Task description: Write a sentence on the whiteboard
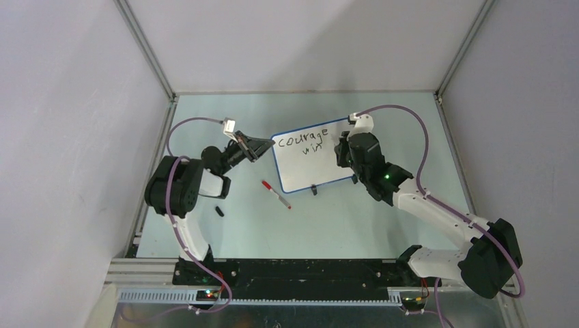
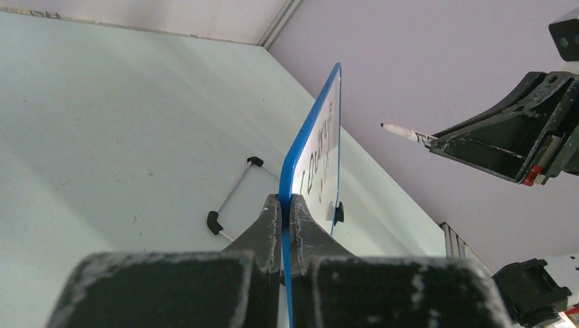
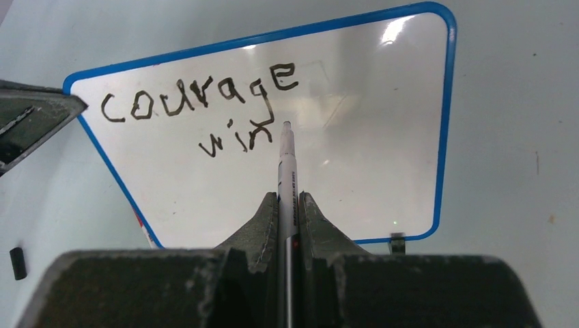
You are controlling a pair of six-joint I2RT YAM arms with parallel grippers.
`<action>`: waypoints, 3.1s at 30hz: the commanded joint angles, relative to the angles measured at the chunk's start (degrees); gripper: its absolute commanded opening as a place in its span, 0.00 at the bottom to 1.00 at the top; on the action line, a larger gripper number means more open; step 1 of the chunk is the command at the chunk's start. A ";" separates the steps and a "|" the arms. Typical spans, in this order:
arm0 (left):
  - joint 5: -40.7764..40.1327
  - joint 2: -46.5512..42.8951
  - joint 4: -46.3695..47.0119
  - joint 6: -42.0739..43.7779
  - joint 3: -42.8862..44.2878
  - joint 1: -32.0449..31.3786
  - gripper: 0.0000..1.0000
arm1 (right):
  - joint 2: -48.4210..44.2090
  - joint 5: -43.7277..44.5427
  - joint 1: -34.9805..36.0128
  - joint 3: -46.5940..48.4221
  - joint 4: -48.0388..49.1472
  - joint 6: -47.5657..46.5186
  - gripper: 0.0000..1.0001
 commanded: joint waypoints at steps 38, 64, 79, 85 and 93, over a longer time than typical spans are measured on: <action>2.19 1.12 1.89 2.48 2.45 -0.46 0.00 | 10.00 -4.98 -2.97 8.62 -5.29 0.16 0.00; 2.43 0.66 1.89 2.80 2.19 -0.46 0.00 | 13.50 -5.02 -3.40 11.76 -6.45 -0.21 0.00; 2.46 0.66 1.85 2.80 2.19 -0.51 0.00 | 14.64 -7.31 -3.46 12.18 -6.14 -0.47 0.00; 2.55 0.56 1.89 2.80 2.19 -0.47 0.00 | 14.73 -7.95 -3.32 12.23 -6.34 -0.73 0.00; 2.52 0.49 1.89 2.80 2.18 -0.48 0.00 | 14.52 -7.40 -2.75 12.22 -7.63 -1.19 0.00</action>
